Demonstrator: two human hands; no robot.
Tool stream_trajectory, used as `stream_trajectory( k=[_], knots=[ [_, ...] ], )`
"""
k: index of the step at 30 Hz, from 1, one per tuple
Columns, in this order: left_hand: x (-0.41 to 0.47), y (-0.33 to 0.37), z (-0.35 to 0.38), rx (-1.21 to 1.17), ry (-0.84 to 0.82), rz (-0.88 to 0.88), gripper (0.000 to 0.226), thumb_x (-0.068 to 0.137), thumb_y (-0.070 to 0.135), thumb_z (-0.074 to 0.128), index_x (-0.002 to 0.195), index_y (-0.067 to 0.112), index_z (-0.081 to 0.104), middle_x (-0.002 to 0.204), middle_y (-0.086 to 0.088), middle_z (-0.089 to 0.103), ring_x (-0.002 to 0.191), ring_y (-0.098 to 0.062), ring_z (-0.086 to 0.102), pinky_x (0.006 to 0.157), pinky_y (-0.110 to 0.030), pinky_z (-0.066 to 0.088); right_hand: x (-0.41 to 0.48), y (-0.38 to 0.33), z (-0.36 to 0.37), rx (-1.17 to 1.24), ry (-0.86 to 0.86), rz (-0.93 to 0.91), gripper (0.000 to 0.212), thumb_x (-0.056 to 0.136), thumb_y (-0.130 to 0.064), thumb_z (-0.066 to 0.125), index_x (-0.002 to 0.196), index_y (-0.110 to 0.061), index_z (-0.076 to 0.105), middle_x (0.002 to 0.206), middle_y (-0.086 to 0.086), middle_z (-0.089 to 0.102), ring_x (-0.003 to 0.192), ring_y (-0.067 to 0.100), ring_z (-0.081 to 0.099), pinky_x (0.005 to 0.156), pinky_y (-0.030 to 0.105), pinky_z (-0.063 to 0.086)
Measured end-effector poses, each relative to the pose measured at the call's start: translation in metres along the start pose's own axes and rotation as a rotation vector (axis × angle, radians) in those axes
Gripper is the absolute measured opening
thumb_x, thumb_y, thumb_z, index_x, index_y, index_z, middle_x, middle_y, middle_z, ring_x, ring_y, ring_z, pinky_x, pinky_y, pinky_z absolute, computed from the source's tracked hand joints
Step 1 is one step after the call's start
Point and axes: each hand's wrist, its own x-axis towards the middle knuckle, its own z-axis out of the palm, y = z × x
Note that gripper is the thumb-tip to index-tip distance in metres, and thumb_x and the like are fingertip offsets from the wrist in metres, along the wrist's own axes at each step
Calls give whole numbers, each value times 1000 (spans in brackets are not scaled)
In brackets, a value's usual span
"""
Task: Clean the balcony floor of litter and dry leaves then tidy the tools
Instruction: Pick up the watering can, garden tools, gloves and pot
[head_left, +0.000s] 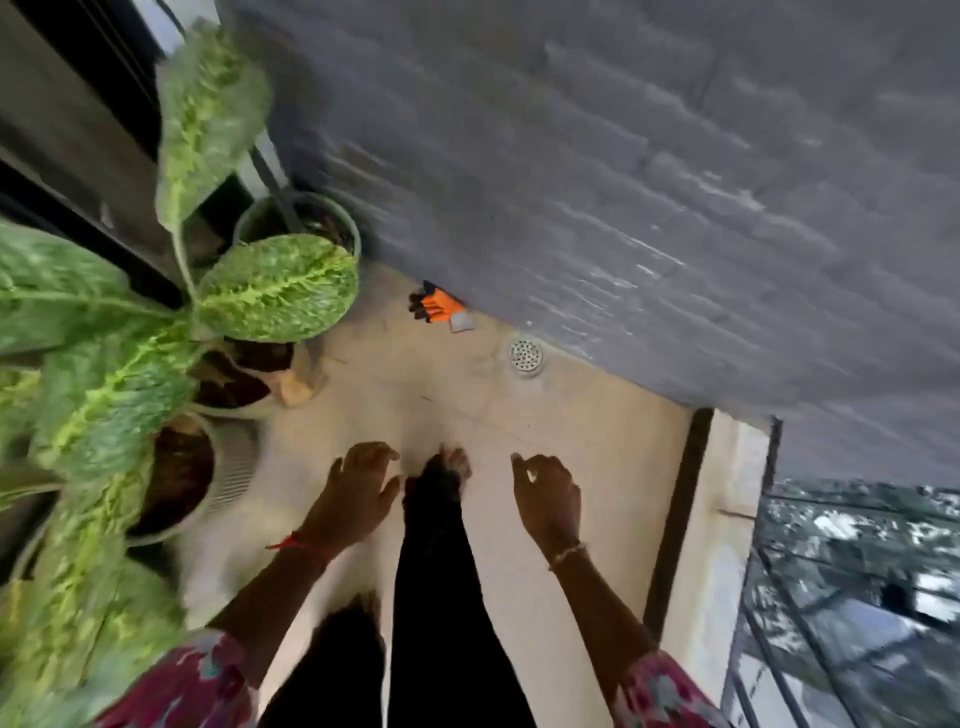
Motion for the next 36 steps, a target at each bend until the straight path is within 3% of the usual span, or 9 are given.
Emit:
stream_trajectory(
  k=[3, 4, 7, 9, 16, 20, 28, 32, 36],
  knots=[
    [61, -15, 29, -33, -18, -26, 42, 82, 37, 40, 98, 6, 64, 97, -12, 66, 100, -20, 49, 72, -52, 55, 70, -14, 34, -77, -117, -2, 41, 97, -42, 40, 99, -9, 64, 108, 8, 62, 108, 27, 55, 88, 35, 41],
    [119, -52, 64, -38, -46, -114, 46, 82, 39, 39, 99, 4, 64, 98, -14, 66, 102, -24, 52, 75, -53, 54, 137, -17, 85, -87, -165, 13, 42, 97, -43, 40, 102, -9, 63, 110, 9, 61, 110, 27, 54, 90, 36, 40],
    [161, -40, 61, -144, -68, -164, 50, 84, 40, 42, 108, 1, 62, 109, -17, 63, 106, -36, 57, 88, -51, 49, 174, -28, 98, -112, -266, 20, 45, 96, -44, 40, 109, -6, 61, 117, 11, 58, 116, 27, 49, 95, 35, 37],
    [225, -75, 104, -194, -30, -260, 43, 89, 31, 50, 118, 0, 58, 120, -18, 58, 117, -36, 49, 97, -47, 42, 247, -24, 160, -135, -320, 10, 46, 96, -44, 42, 114, -6, 60, 122, 11, 55, 119, 28, 47, 96, 35, 36],
    [348, -158, 195, -203, -118, -290, 47, 94, 33, 46, 129, 1, 47, 132, -16, 46, 125, -31, 39, 100, -40, 36, 400, 2, 252, -174, -525, -78, 55, 95, -32, 51, 136, 1, 36, 138, 21, 40, 130, 33, 37, 104, 35, 31],
    [399, -185, 206, -198, -124, -263, 45, 95, 25, 51, 134, 4, 40, 135, -13, 42, 128, -26, 36, 101, -33, 34, 463, -8, 275, -127, -458, -85, 63, 94, -28, 53, 141, 3, 26, 139, 25, 40, 131, 34, 36, 102, 32, 29],
    [465, -236, 235, -210, -141, -198, 50, 93, 24, 55, 136, 8, 37, 139, -9, 39, 127, -21, 36, 93, -23, 33, 565, -63, 337, -164, -120, -166, 75, 91, -40, 54, 146, -5, 17, 145, 16, 33, 129, 33, 37, 102, 44, 32],
    [464, -246, 240, -240, -132, -190, 47, 93, 23, 55, 134, 8, 40, 139, -9, 39, 127, -21, 37, 90, -15, 27, 576, -82, 345, -171, -85, -79, 34, 96, -14, 39, 129, -7, 44, 132, 13, 51, 121, 30, 49, 104, 39, 30],
    [453, -239, 232, -352, -80, -272, 43, 95, 20, 52, 133, 3, 43, 139, -12, 43, 129, -25, 40, 90, -12, 25, 554, -91, 333, 216, -154, 16, 25, 87, -21, 42, 91, -5, 61, 101, 12, 70, 97, 22, 65, 83, 36, 50]
  ],
)
